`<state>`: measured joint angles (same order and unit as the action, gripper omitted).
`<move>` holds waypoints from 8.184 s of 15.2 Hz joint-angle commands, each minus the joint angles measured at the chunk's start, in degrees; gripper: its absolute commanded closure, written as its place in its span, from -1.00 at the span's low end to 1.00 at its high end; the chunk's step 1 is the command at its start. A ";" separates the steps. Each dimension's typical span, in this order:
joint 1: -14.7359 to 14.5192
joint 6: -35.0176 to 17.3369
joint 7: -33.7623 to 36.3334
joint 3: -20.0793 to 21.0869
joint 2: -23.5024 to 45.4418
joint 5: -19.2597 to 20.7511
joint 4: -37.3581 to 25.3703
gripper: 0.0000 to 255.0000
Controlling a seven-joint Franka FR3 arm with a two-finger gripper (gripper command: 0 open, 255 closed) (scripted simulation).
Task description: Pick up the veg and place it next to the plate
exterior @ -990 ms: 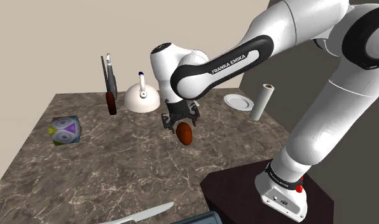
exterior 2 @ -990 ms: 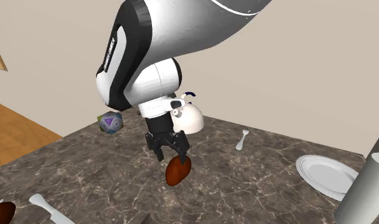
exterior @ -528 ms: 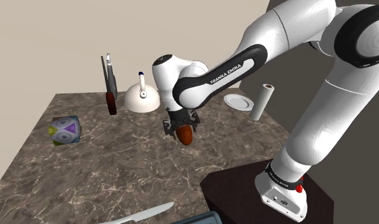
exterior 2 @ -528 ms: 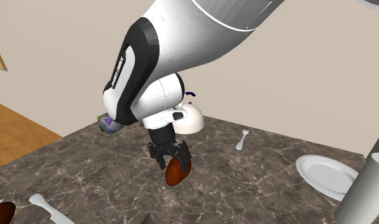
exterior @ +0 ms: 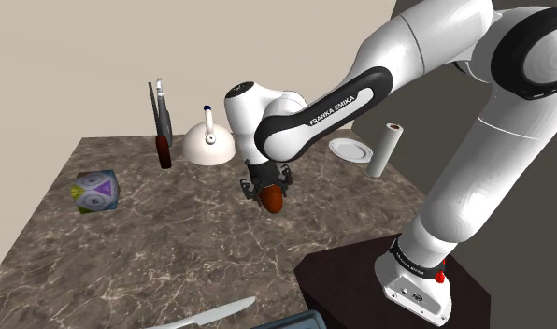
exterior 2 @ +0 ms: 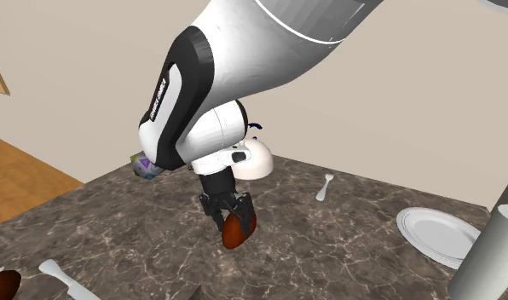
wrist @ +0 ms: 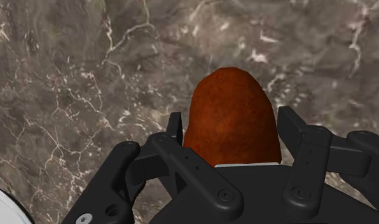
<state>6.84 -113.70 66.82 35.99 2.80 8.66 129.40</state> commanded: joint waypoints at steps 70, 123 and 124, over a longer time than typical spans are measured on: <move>19.87 8.13 -49.65 -30.33 -14.08 8.53 -5.43 1.00; 32.95 -11.17 -67.50 -41.75 19.77 11.60 -26.71 1.00; 32.95 -11.17 -67.50 -41.75 19.77 11.60 -26.71 1.00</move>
<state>39.46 -125.39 -0.81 -5.35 22.05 20.25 102.30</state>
